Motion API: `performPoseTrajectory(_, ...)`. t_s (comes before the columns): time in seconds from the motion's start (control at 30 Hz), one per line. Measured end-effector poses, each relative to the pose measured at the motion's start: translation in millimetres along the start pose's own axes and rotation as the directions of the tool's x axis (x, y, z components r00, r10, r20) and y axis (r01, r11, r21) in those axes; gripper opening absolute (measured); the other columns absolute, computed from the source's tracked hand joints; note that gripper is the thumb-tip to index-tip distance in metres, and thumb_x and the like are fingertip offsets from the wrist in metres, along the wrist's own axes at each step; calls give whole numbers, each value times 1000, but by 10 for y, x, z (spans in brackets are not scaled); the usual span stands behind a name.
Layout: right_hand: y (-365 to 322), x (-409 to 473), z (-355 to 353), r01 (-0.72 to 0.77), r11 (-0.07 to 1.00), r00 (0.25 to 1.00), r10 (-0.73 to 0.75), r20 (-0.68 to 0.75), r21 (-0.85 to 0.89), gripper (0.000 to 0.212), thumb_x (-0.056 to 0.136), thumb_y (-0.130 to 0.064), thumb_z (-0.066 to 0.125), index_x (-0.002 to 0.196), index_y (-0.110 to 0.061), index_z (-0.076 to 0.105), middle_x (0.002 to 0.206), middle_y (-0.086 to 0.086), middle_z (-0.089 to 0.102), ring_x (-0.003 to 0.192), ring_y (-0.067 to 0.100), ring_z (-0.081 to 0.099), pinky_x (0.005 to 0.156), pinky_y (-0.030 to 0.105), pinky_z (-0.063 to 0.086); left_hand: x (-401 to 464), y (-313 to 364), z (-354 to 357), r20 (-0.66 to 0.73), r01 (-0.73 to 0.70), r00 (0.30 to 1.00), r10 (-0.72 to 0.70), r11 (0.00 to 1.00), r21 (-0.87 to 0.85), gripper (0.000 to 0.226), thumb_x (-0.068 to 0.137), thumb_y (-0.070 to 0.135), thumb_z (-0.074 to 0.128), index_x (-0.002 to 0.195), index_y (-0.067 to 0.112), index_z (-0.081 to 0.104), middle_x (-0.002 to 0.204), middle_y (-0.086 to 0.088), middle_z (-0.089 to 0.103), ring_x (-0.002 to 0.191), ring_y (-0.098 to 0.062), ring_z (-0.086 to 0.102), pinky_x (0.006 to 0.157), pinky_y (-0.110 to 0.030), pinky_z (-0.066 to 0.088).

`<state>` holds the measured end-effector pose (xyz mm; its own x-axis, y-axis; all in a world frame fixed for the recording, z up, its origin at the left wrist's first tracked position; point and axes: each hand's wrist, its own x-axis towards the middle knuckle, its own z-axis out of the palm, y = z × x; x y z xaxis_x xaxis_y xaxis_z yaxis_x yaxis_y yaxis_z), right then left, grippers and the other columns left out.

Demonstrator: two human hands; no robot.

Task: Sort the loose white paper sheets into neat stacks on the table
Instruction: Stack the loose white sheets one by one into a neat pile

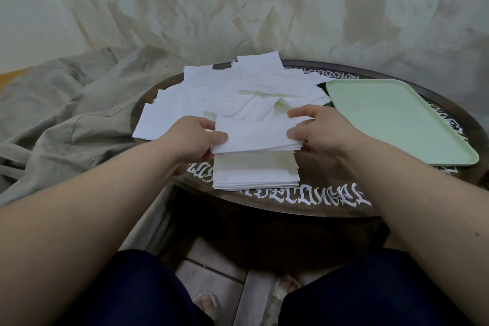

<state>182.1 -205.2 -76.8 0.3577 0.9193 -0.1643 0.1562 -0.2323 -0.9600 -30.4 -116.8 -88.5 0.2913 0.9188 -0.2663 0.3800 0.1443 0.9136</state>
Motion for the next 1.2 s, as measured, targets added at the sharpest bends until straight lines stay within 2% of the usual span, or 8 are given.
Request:
performPoseTrajectory(0.27, 347, 34, -20, -40, 989, 999, 44, 26, -146, 36, 73, 5, 68, 103, -15, 66, 79, 7, 62, 77, 22, 62, 80, 33, 53, -51, -272, 83, -5, 1, 1000, 0, 992, 130, 49, 81, 11, 72, 125, 18, 51, 89, -18, 62, 57, -24, 56, 63, -34, 52)
performPoseTrajectory(0.37, 399, 40, -40, -49, 991, 996, 57, 67, -122, 33, 74, 5, 68, 99, -17, 65, 83, 11, 64, 79, 24, 64, 75, 34, 56, -48, -304, 61, 7, -4, 1000, 3, 989, 147, 49, 83, 13, 71, 127, 15, 51, 106, -25, 62, 63, -26, 58, 62, -33, 54)
performPoseTrajectory(0.57, 354, 23, -87, 31, 998, 999, -29, 40, -51, 28, 75, 5, 68, 97, -12, 65, 83, 12, 66, 69, 20, 62, 66, 27, 54, -123, -211, 33, -29, -98, 994, 106, 977, 189, 45, 86, 15, 67, 129, 21, 53, 71, -3, 61, 47, -14, 55, 51, -21, 48)
performPoseTrajectory(0.7, 343, -22, -104, 79, 980, 995, -67, 70, -181, 28, 76, -3, 72, 101, -14, 64, 104, 4, 63, 85, 15, 63, 71, 23, 54, -217, -148, 18, 110, -228, 974, 200, 855, 466, 70, 73, 28, 80, 132, 34, 42, 107, 4, 56, 64, -6, 63, 66, -16, 49)
performPoseTrajectory(0.77, 330, -32, -132, 143, 915, 989, -118, 88, -377, 32, 76, -11, 72, 105, -21, 62, 107, -5, 60, 93, 11, 60, 78, 20, 47, -237, -156, 20, 189, -292, 956, 223, 738, 609, 76, 65, 33, 85, 128, 35, 43, 120, 6, 45, 81, -9, 61, 77, -22, 46)
performPoseTrajectory(0.87, 306, -56, -128, 186, 885, 979, -129, 159, -426, 35, 74, -13, 74, 104, -25, 60, 102, -8, 61, 88, 9, 62, 82, 23, 47, -231, -185, 15, 205, -337, 940, 271, 662, 670, 54, 66, 30, 83, 110, 33, 50, 114, 8, 41, 84, -10, 59, 78, -24, 42)
performPoseTrajectory(1.13, 292, -99, -18, 434, 512, 900, -276, 337, -741, 28, 71, -27, 76, 83, -25, 51, 90, -7, 44, 76, 10, 52, 69, 21, 39, -143, -252, -36, 210, -378, 919, 334, 594, 710, 32, 67, 27, 81, 87, 28, 56, 111, 9, 48, 76, -3, 60, 68, -11, 40)
performPoseTrajectory(1.2, 360, -125, -39, 451, 494, 891, -294, 345, -743, 26, 71, -26, 76, 79, -25, 51, 87, -8, 44, 70, 3, 50, 63, 13, 34, -125, -255, -42, 220, -395, 911, 348, 585, 709, 31, 67, 26, 80, 87, 28, 57, 115, 9, 47, 73, -2, 60, 68, -9, 40)
